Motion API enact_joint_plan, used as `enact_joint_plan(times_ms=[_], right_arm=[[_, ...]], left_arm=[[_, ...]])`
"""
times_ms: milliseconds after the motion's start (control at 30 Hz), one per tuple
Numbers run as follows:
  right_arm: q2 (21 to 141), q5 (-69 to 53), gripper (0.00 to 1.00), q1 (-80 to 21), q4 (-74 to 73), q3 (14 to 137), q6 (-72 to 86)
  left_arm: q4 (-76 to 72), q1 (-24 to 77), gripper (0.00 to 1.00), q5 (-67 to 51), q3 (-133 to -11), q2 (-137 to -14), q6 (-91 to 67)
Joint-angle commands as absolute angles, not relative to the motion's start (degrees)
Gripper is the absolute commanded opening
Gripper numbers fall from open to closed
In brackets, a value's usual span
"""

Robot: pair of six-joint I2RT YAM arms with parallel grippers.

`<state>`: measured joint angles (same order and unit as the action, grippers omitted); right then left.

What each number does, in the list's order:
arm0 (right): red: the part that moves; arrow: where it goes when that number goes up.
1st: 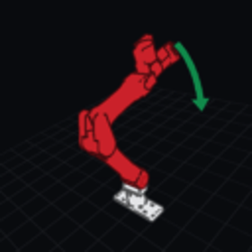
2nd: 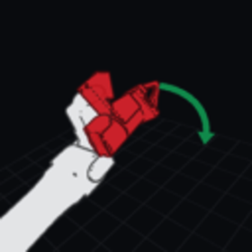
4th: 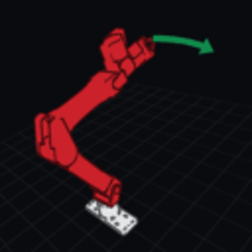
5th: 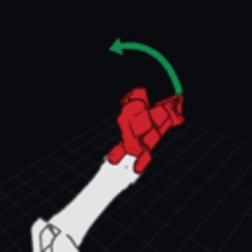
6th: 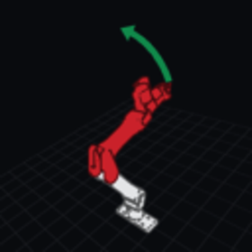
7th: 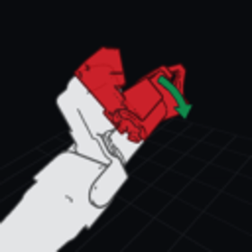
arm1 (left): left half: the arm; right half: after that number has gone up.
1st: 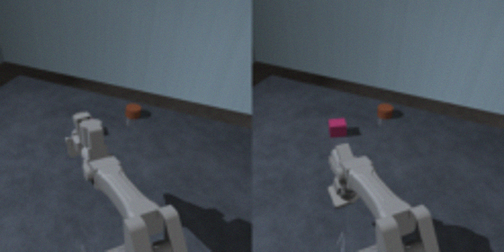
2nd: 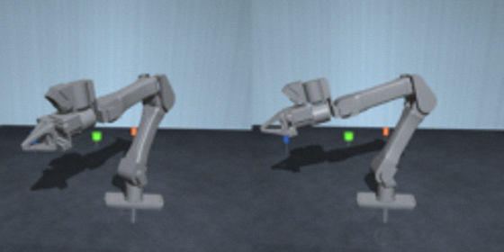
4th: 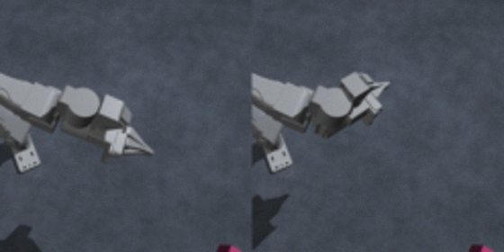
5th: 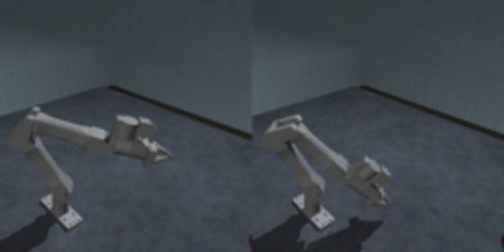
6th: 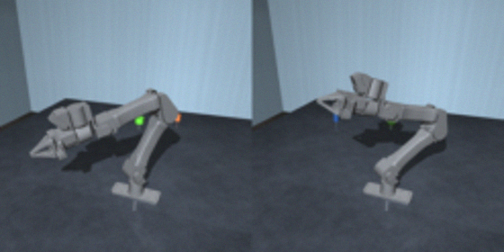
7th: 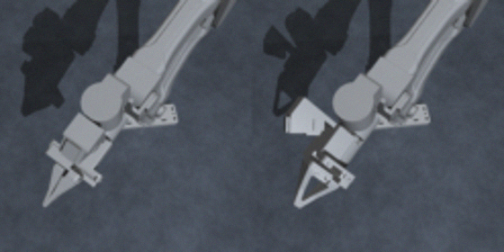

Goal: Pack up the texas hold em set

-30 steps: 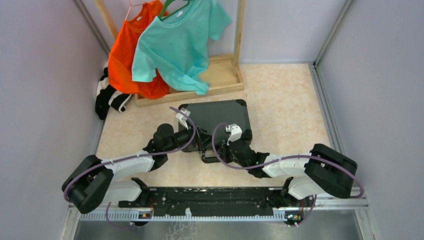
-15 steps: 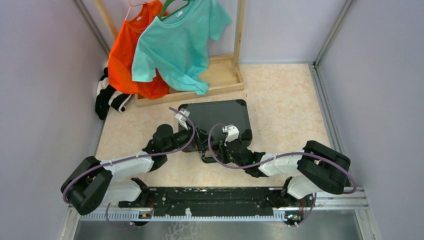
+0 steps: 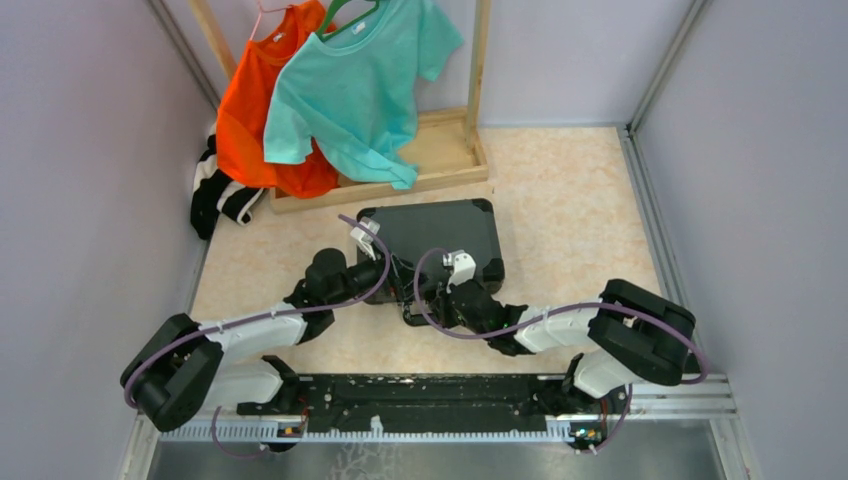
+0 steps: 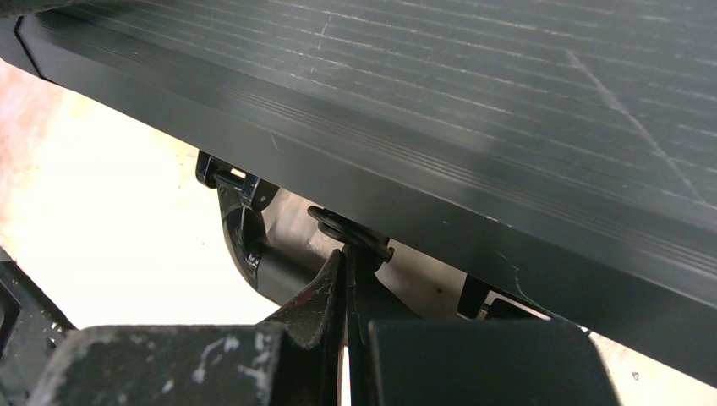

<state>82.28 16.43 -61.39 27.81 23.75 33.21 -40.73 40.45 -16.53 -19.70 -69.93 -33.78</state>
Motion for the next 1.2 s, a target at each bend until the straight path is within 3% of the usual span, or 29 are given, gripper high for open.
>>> enact_joint_plan(times_ms=[0,1167], right_arm=[[83.6,19.6,0.0,-61.6,25.1,25.6,33.1],[84.9,20.9,0.0,-56.2,22.0,24.2,32.3]], left_arm=[[-22.8,40.8,0.99,-15.6,-15.1,-72.2,-35.4],[-23.5,40.8,0.99,-15.4,-14.3,-71.9,-35.7]])
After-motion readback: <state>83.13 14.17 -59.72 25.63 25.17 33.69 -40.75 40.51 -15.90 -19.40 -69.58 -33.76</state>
